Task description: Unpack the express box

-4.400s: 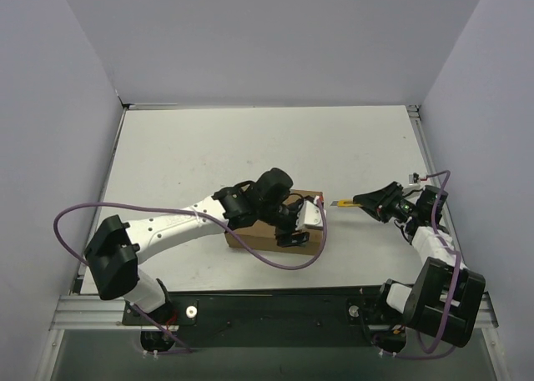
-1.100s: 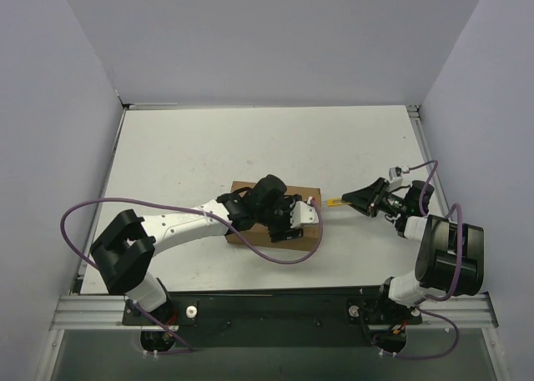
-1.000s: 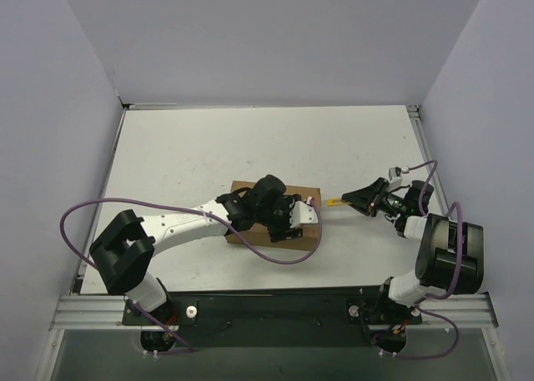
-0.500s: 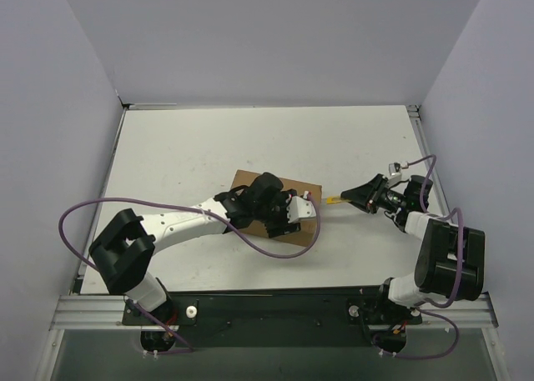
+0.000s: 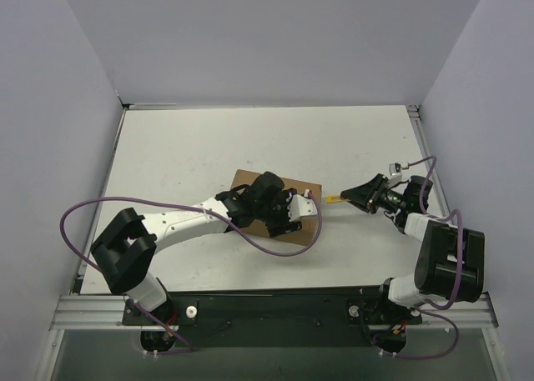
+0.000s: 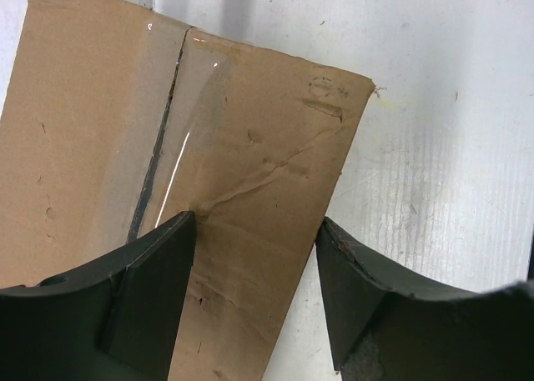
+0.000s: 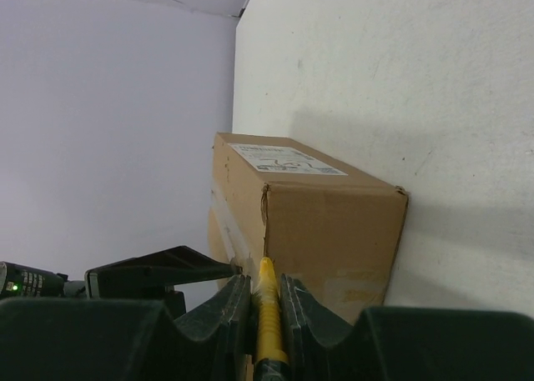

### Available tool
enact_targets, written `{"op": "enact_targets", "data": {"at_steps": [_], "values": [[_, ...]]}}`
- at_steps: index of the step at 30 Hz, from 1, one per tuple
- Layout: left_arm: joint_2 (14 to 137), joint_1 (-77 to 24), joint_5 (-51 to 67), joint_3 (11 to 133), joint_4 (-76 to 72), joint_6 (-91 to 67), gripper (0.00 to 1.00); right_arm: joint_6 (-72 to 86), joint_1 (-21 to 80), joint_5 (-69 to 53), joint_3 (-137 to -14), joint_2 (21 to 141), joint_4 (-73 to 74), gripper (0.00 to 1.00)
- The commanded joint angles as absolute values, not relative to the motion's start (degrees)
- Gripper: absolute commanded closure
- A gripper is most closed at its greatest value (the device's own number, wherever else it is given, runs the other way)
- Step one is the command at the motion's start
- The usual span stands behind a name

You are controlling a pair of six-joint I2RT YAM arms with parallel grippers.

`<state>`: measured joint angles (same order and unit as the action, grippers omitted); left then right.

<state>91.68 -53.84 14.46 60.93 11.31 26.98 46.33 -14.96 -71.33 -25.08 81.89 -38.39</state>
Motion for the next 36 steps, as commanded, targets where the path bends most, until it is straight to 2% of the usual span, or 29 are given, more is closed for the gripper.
{"op": "enact_targets", "data": {"at_steps": [1, 3, 7, 11, 15, 23, 28, 32, 36], "values": [[93.5, -51.9, 4.9, 62.3, 4.6, 26.9, 0.32, 49.9, -13.4, -83.3, -23.2, 79.0, -39.8, 1.0], [93.8, -51.9, 4.2, 62.5, 4.3, 26.8, 0.32, 47.9, -13.0, -83.1, -23.8, 78.2, -36.5, 1.0], [94.7, -51.9, 1.2, 63.5, 3.8, 25.8, 0.33, 29.5, -12.8, -79.7, -28.7, 75.8, -8.4, 1.0], [95.8, -51.3, -1.2, 64.8, 4.0, 24.6, 0.35, 27.9, -13.8, -77.4, -29.6, 75.8, -5.7, 1.0], [96.6, -51.2, -1.1, 66.0, 4.7, 24.0, 0.36, 34.4, -13.8, -76.0, -28.7, 75.9, -11.1, 1.0], [88.7, -54.8, 6.6, 59.3, 0.9, 31.0, 0.21, 40.9, -13.4, -73.7, -27.7, 75.9, -21.2, 1.0], [85.9, -61.0, 2.0, 53.9, -9.1, 39.3, 0.15, 47.9, -13.3, -74.3, -26.8, 78.0, -30.2, 1.0], [89.0, -63.4, -2.6, 54.8, -13.1, 41.3, 0.16, 57.5, -13.1, -74.5, -25.1, 80.7, -44.1, 1.0], [92.1, -63.2, -4.7, 55.1, -16.5, 43.1, 0.16, 57.9, -12.7, -74.1, -26.6, 83.6, -46.8, 1.0]]}}
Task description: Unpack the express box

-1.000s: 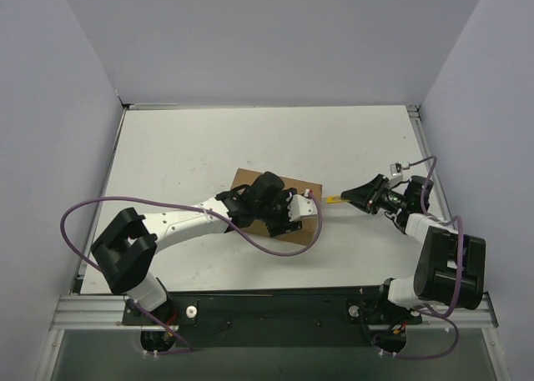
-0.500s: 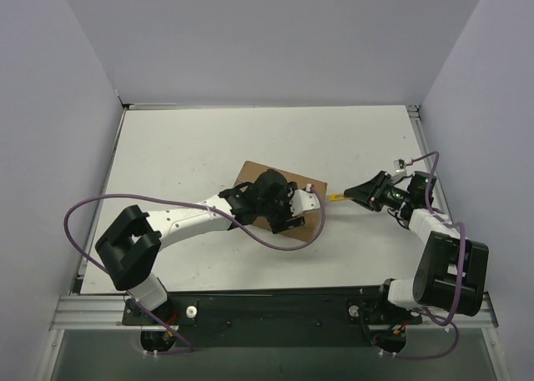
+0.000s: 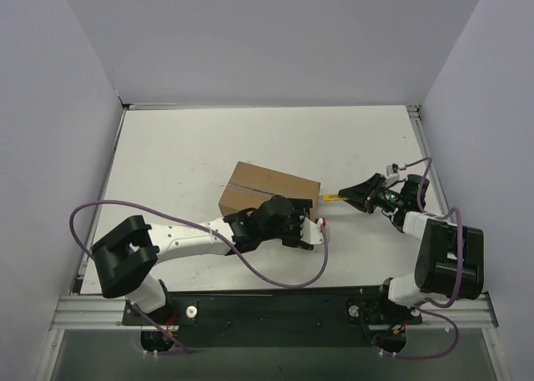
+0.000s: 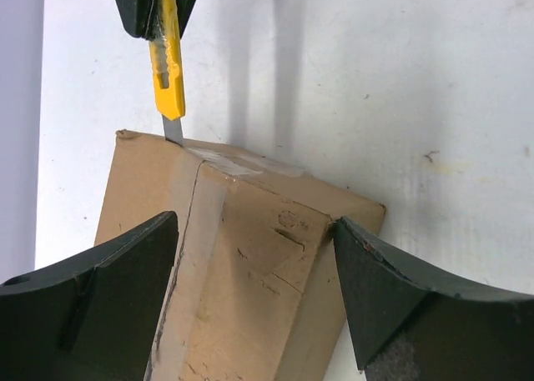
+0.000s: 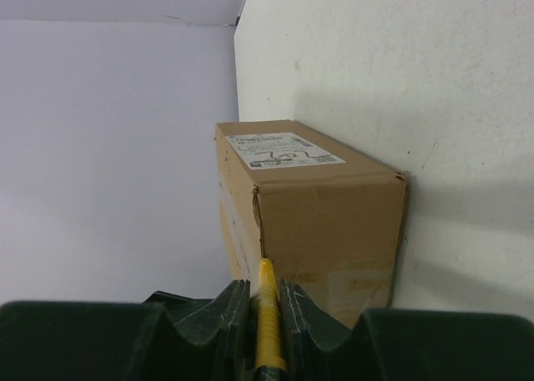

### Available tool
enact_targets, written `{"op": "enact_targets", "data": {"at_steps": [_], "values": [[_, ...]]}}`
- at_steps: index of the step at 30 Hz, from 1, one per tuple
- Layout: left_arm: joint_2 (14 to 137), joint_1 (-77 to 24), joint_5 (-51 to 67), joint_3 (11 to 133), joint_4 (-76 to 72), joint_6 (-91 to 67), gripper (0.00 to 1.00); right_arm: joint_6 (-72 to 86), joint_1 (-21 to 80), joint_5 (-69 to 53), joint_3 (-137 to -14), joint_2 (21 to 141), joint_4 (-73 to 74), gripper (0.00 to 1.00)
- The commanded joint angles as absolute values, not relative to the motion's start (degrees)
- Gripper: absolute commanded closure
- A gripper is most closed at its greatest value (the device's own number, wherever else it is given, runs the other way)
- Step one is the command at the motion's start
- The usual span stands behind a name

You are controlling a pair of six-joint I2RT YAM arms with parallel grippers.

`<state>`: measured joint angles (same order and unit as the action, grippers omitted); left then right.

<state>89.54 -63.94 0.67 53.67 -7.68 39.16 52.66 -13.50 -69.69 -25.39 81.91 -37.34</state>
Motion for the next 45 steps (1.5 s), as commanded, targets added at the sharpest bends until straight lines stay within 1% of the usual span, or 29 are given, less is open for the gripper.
{"op": "enact_targets", "data": {"at_steps": [1, 5, 9, 13, 16, 20, 22, 31, 40, 45], "values": [[92.5, -63.2, -4.9, 55.1, -17.0, 43.2, 0.16, 57.8, -12.3, -73.9, -27.3, 84.1, -47.0, 1.0], [95.2, -62.1, -6.1, 57.9, -16.8, 41.8, 0.16, 57.6, -10.7, -72.6, -28.2, 86.6, -47.5, 1.0], [98.0, -60.4, -6.4, 59.8, -16.6, 39.9, 0.16, 60.3, -9.1, -72.7, -27.7, 88.8, -51.9, 1.0], [100.1, -57.8, -7.3, 63.3, -15.0, 36.2, 0.17, 60.6, -9.1, -72.7, -26.9, 89.0, -52.9, 1.0], [101.5, -55.5, -7.1, 66.2, -12.7, 32.9, 0.18, 58.8, -9.0, -72.4, -26.1, 88.1, -51.5, 1.0], [102.4, -53.8, -6.3, 68.5, -10.3, 31.3, 0.19, 54.7, -8.9, -72.0, -26.5, 86.9, -45.4, 1.0], [102.4, -52.9, -5.8, 68.8, -9.2, 30.7, 0.19, 54.2, -8.9, -72.1, -26.5, 87.0, -45.3, 1.0], [104.1, -51.8, -4.8, 70.8, -6.9, 26.9, 0.2, 54.8, -8.6, -71.6, -26.3, 85.6, -44.5, 1.0], [105.1, -51.5, -4.3, 72.3, -6.5, 25.5, 0.21, 50.1, -7.7, -70.3, -27.1, 82.2, -34.8, 1.0], [104.9, -51.3, -4.1, 72.0, -5.8, 25.3, 0.21, 48.9, -7.6, -70.8, -27.5, 82.1, -33.1, 1.0]]}}
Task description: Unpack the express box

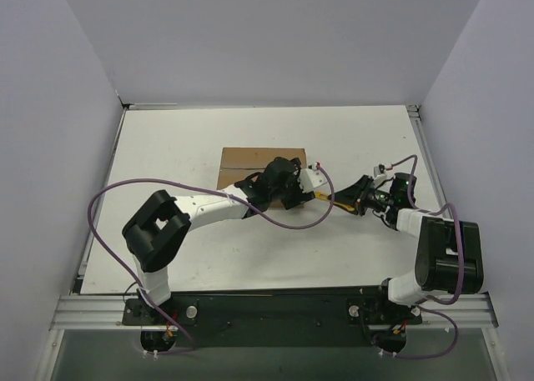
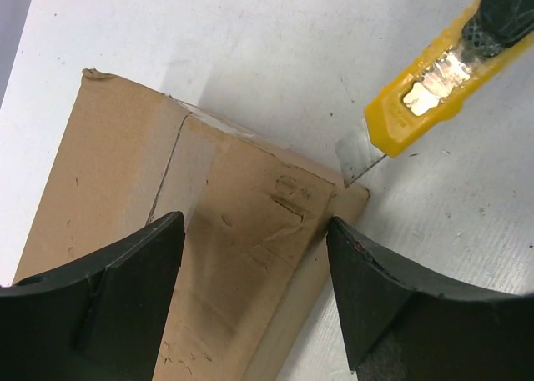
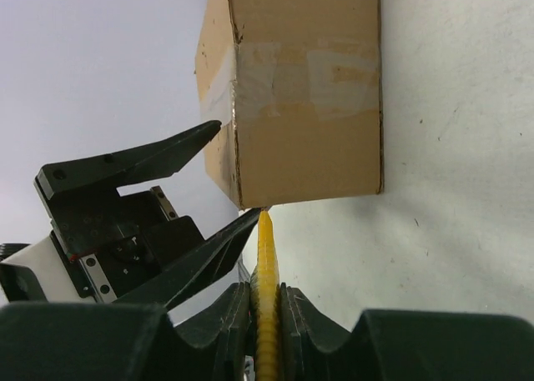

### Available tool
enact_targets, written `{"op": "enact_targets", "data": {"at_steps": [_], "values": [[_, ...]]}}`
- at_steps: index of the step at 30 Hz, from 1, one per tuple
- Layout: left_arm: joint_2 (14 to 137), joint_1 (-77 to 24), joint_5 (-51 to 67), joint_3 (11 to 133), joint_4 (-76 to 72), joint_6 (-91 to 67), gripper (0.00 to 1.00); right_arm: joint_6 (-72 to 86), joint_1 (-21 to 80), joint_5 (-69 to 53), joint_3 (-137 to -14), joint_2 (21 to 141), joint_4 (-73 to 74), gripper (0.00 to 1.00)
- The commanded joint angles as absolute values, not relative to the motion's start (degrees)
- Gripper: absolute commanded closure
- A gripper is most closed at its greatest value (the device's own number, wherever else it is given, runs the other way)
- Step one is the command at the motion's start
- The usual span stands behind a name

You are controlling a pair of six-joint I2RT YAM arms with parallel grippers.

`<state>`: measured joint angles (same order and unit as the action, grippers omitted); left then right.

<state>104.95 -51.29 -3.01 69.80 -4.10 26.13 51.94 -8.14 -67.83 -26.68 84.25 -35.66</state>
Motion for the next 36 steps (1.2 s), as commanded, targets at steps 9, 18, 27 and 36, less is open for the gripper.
{"op": "enact_targets", "data": {"at_steps": [9, 18, 27, 36], "values": [[98.2, -50.5, 3.0, 66.5, -3.0, 23.7, 0.22, 42.3, -10.3, -66.0, -34.2, 79.5, -24.3, 1.0], [96.7, -49.9, 7.3, 67.5, -1.3, 28.8, 0.2, 46.8, -10.5, -60.9, -43.6, 92.4, -38.2, 1.0], [102.1, -46.2, 12.6, 74.0, 2.5, 33.1, 0.2, 53.2, -7.7, -58.7, -48.8, 99.6, -46.6, 1.0], [105.0, -45.1, 15.0, 75.4, 4.3, 32.6, 0.2, 53.2, -3.9, -59.1, -46.8, 99.1, -45.8, 1.0]]}}
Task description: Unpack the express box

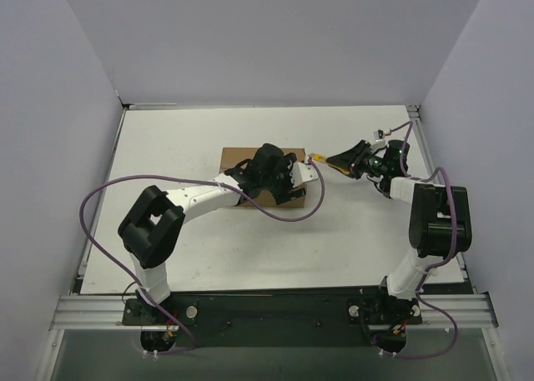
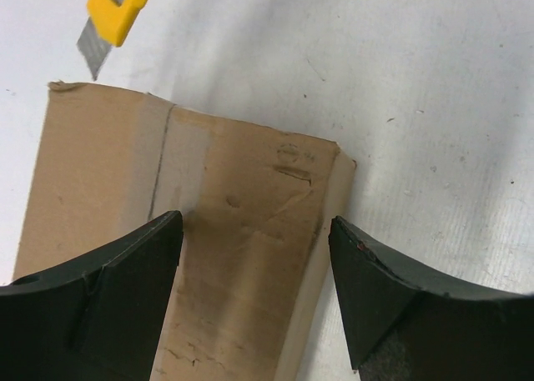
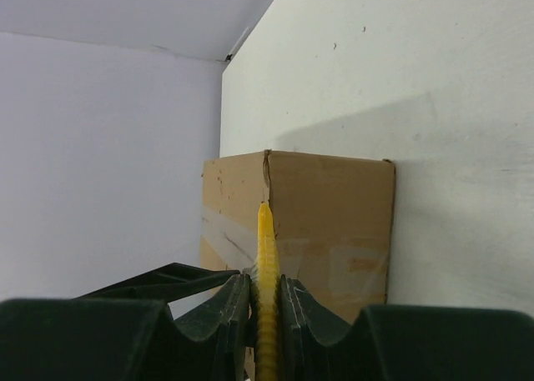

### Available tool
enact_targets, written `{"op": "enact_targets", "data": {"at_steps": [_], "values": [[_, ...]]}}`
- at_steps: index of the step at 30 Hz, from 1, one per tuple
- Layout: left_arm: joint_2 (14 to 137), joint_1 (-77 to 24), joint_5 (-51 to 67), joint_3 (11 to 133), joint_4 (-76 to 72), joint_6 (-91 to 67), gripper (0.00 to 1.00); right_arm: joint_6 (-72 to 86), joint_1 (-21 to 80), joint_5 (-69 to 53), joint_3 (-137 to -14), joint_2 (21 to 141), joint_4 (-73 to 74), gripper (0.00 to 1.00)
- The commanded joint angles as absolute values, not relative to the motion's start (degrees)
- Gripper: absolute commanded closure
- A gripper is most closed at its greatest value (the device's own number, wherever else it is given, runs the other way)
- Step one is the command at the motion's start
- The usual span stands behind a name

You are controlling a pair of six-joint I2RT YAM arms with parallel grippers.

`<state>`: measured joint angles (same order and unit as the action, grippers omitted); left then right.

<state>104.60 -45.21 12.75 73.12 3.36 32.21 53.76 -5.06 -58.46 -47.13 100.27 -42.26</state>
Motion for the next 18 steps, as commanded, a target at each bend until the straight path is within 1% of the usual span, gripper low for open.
{"op": "enact_targets", "data": {"at_steps": [1, 13, 18], "values": [[104.9, -45.1, 14.9, 75.2, 4.0, 32.6, 0.2, 52.8, -3.7, -59.0, -46.5, 98.9, -45.4, 1.0], [104.7, -45.1, 14.3, 74.2, 4.1, 32.7, 0.2, 54.2, -4.1, -57.9, -43.9, 96.8, -47.9, 1.0], [104.9, -45.1, 14.4, 74.4, 4.0, 32.7, 0.2, 52.1, -4.9, -57.1, -43.5, 94.7, -45.4, 1.0]]}}
